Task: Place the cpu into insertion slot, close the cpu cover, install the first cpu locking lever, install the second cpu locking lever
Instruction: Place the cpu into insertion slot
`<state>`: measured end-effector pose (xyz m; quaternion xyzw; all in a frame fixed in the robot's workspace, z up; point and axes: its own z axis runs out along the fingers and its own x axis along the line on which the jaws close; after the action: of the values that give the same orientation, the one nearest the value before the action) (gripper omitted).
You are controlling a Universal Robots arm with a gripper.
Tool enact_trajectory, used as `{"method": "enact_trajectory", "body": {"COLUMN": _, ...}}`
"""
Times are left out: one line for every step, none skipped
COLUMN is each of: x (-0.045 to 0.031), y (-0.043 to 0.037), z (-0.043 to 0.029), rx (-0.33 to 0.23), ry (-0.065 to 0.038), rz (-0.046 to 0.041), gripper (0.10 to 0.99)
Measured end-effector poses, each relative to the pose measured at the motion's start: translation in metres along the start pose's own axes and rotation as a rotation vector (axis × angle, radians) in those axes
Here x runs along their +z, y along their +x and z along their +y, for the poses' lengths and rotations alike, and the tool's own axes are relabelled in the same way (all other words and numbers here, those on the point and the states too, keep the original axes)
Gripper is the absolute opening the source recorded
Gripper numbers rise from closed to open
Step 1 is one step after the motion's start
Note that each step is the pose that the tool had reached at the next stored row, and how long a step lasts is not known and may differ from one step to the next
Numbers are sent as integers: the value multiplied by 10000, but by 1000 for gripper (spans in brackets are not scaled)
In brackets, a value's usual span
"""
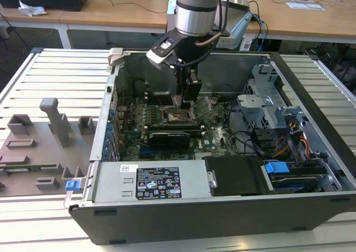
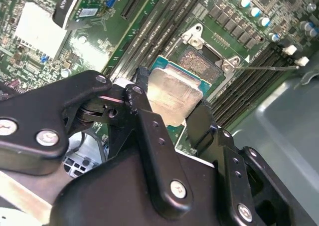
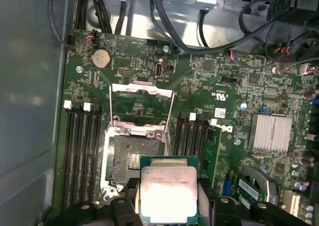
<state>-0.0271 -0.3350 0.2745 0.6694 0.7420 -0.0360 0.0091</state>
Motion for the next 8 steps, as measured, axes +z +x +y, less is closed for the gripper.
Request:
{"method": "enact_trajectory", "body": {"x": 0, "y": 0, "z": 0, "rx": 117, "ry": -2, "rz": 93, "gripper": 545}}
{"method": "enact_trajectory", "body": {"x": 1, "y": 0, "z": 0, "rx": 233, "ry": -4, "rz": 186, "gripper": 545}}
{"method": "enact_trajectory", "body": {"x": 1, "y": 0, "z": 0, "rx": 375, "ry": -4, "rz": 279, "gripper": 545}}
{"method": "enact_trajectory", "body": {"x": 2, "y": 1, "z": 0, "rx": 480, "ry": 1, "rz": 286, "gripper": 545}}
{"method": "enact_trajectory", "body": {"x": 3, "y": 0, "z": 0, "rx": 617, "ry": 6, "rz": 292, "gripper": 545}}
{"method": "enact_trajectory", "body": {"x": 3, "y": 0, "z": 0, "rx": 727, "ry": 13, "rz": 296, "gripper": 545}}
{"method": "enact_trajectory", "body": {"x": 3, "y": 0, "z": 0, "rx": 748, "ry": 14, "rz": 296, "gripper": 545}}
{"method": "enact_trajectory", "body": {"x": 3, "y": 0, "z": 0, "rx": 750, "ry": 14, "rz": 297, "gripper": 545}}
